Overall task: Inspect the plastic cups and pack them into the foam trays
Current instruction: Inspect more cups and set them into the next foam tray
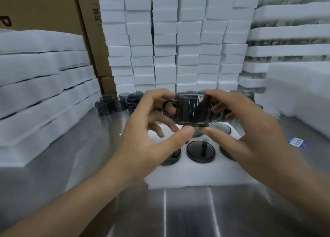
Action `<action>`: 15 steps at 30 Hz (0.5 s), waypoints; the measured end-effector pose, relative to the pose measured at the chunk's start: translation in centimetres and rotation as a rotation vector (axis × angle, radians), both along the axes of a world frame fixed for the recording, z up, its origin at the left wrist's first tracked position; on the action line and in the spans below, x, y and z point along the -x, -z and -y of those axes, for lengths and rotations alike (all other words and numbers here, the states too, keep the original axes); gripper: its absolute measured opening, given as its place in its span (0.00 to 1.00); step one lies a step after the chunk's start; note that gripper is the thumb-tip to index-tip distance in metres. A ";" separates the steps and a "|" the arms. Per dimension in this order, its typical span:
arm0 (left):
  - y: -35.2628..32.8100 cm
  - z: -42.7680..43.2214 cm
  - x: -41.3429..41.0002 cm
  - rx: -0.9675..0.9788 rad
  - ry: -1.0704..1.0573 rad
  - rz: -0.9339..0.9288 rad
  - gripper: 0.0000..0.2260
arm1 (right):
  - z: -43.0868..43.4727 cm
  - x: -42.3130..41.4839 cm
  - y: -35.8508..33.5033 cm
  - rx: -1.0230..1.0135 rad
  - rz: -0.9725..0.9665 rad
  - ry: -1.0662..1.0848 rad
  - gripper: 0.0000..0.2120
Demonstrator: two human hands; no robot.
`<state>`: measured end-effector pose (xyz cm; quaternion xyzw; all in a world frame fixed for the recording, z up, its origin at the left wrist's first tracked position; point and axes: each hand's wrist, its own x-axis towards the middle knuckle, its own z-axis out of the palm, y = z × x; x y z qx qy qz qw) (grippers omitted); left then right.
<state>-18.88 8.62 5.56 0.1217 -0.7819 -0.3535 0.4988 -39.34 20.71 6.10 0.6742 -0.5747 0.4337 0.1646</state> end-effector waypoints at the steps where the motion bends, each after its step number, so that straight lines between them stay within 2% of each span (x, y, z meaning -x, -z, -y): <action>1: -0.1 0.2 -0.3 0.086 -0.021 0.020 0.30 | 0.0 0.1 0.0 0.011 0.031 -0.019 0.28; 3: -0.4 0.5 -0.4 0.171 -0.072 0.042 0.33 | 0.0 0.2 -0.1 0.012 0.058 -0.043 0.29; 7: -0.3 1.1 -0.2 0.250 -0.150 0.030 0.25 | 0.1 0.2 0.1 -0.055 0.062 -0.066 0.29; 11: -0.2 1.3 -0.2 0.195 -0.111 0.014 0.23 | 0.4 0.3 0.6 -0.120 0.118 -0.106 0.28; 15: -0.2 1.2 -0.2 0.190 -0.068 0.025 0.24 | 0.5 0.7 1.0 -0.166 0.066 -0.104 0.28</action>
